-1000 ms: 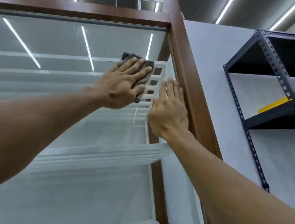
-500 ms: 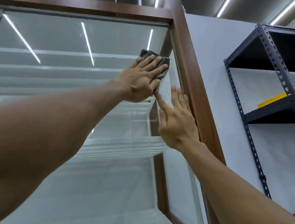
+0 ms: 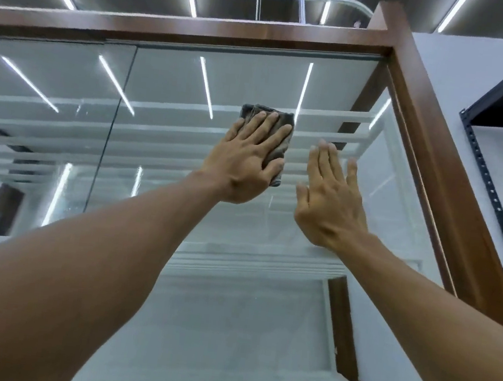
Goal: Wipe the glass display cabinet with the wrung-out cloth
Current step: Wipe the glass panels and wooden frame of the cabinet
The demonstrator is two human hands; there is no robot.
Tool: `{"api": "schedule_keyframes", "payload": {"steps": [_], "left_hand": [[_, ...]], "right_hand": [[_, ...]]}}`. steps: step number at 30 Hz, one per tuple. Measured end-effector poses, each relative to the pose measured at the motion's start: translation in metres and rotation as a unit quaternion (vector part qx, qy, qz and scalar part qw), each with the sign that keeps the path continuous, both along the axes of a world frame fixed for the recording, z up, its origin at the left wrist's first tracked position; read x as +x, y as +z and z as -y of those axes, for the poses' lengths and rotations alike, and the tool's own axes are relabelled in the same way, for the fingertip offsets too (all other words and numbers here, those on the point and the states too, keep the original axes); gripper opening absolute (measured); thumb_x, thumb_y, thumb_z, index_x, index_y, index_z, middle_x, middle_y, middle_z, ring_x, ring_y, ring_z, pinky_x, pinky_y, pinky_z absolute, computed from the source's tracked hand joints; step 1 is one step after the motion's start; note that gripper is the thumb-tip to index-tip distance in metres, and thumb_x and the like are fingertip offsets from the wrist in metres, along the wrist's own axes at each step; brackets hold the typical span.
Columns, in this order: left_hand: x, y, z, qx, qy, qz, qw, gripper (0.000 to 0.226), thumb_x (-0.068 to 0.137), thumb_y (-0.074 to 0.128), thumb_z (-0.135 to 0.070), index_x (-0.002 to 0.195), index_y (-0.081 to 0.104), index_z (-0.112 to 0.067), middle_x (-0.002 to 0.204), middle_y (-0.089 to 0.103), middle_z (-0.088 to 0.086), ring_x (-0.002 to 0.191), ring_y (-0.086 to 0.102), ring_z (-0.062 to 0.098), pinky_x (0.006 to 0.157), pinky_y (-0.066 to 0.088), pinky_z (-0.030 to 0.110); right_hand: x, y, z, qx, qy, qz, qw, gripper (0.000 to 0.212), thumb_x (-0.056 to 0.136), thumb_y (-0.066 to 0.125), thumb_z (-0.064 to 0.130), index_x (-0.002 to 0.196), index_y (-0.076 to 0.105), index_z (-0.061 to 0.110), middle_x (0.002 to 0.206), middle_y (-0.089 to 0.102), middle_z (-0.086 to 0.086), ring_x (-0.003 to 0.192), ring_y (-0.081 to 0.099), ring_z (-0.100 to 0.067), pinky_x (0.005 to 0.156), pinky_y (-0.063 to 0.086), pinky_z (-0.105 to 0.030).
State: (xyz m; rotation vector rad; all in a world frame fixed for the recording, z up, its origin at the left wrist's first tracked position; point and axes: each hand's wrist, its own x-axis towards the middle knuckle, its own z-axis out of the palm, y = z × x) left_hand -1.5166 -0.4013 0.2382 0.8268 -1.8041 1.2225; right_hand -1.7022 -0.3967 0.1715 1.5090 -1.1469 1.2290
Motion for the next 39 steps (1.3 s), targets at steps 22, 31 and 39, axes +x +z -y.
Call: {"api": "schedule_keyframes", "payload": {"steps": [22, 31, 39], "left_hand": [[0.221, -0.043, 0.013, 0.022, 0.006, -0.208, 0.978, 0.074, 0.098, 0.018, -0.054, 0.166, 0.001, -0.03, 0.174, -0.01, -0.005, 0.158, -0.014, 0.009, 0.129, -0.012, 0.037], [0.183, -0.052, 0.005, 0.034, 0.005, -0.1, 0.994, 0.072, 0.099, 0.017, -0.054, 0.164, -0.002, -0.03, 0.173, -0.013, -0.003, 0.158, -0.018, 0.011, 0.13, -0.009, 0.042], [0.134, -0.056, 0.01, 0.036, 0.003, -0.242, 0.97, 0.067, 0.108, 0.021, -0.045, 0.165, -0.007, -0.026, 0.172, -0.018, 0.002, 0.158, -0.021, 0.017, 0.125, -0.019, 0.04]], "right_hand": [[0.211, 0.033, 0.011, -0.002, 0.006, -0.128, 0.992, 0.067, 0.107, 0.02, 0.033, 0.162, -0.004, 0.005, 0.172, -0.009, -0.013, 0.159, -0.012, -0.027, 0.127, -0.009, -0.054], [0.203, 0.017, 0.008, 0.003, 0.026, -0.13, 0.991, 0.064, 0.106, 0.009, 0.037, 0.162, -0.007, 0.008, 0.172, -0.011, -0.009, 0.158, -0.014, -0.023, 0.128, -0.012, -0.047], [0.149, 0.008, 0.005, -0.003, 0.027, -0.096, 0.995, 0.06, 0.109, 0.02, 0.038, 0.164, 0.002, 0.025, 0.172, -0.009, -0.007, 0.159, -0.012, -0.022, 0.128, -0.012, -0.046]]}}
